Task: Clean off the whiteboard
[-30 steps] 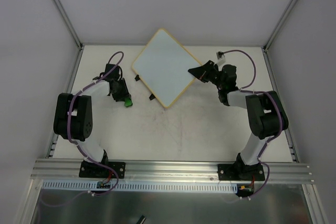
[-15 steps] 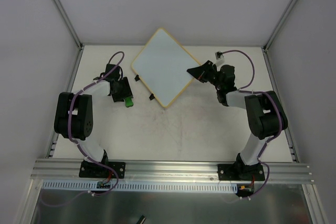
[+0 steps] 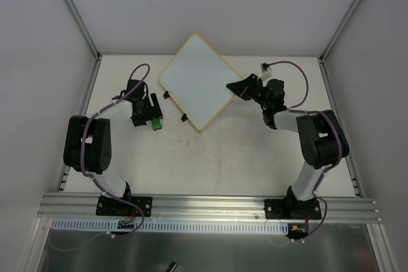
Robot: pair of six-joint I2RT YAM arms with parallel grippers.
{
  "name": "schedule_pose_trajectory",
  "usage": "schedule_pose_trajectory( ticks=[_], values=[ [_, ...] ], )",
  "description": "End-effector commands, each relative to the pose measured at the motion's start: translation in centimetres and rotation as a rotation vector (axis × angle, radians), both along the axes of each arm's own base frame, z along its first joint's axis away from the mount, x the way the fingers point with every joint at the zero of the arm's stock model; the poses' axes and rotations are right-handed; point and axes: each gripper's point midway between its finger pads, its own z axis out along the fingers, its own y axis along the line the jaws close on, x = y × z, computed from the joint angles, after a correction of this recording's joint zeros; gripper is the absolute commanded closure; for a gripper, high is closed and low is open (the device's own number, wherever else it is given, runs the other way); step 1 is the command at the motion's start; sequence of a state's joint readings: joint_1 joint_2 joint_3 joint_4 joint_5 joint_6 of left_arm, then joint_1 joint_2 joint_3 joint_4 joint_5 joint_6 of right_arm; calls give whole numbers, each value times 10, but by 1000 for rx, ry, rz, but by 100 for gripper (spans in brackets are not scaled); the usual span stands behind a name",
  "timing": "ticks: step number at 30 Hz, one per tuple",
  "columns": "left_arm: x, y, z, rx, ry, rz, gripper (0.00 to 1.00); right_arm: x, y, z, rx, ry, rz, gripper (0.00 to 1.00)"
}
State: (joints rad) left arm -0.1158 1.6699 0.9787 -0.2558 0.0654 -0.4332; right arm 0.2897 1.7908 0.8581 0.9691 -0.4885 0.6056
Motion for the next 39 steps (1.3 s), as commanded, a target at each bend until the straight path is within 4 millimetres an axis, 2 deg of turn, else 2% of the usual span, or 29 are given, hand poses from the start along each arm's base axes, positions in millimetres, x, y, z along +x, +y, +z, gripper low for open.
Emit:
schedule_pose_trajectory(
  ticks=[1,6,7,8,11,16,21,22,23,28,30,32,39],
  values=[
    [9,5,24,4,-104,20,22,-13,19,1,-4,-43,70,95],
    [6,2,30,-24,-172,27,11,-15,22,-3,-11,-41,75,94],
    [6,3,35,-25,-197,29,2,-15,22,-2,-10,-42,75,94],
    [5,5,34,-14,-209,40,1,-15,22,-3,-11,-41,75,92],
    [1,7,41,-12,-253,49,1,-15,22,-3,-13,-42,73,82],
    [1,9,53,5,-329,70,1,-15,22,-4,-14,-39,73,80],
    [-2,9,53,11,-332,67,1,-15,22,-4,-14,-39,73,75],
    [-2,8,53,10,-330,64,1,-16,22,-4,-13,-39,75,73],
    [-2,8,53,11,-332,64,1,-16,22,-3,-13,-41,73,65],
    [-5,8,54,16,-337,63,1,-14,19,-6,-17,-36,58,43],
    [-1,7,58,12,-365,63,1,-15,19,-7,-17,-32,58,27],
    [-1,7,59,12,-371,63,1,-15,19,-7,-18,-33,58,19],
    [-1,8,60,13,-377,65,1,-15,18,-6,-19,-38,57,14]
  ],
)
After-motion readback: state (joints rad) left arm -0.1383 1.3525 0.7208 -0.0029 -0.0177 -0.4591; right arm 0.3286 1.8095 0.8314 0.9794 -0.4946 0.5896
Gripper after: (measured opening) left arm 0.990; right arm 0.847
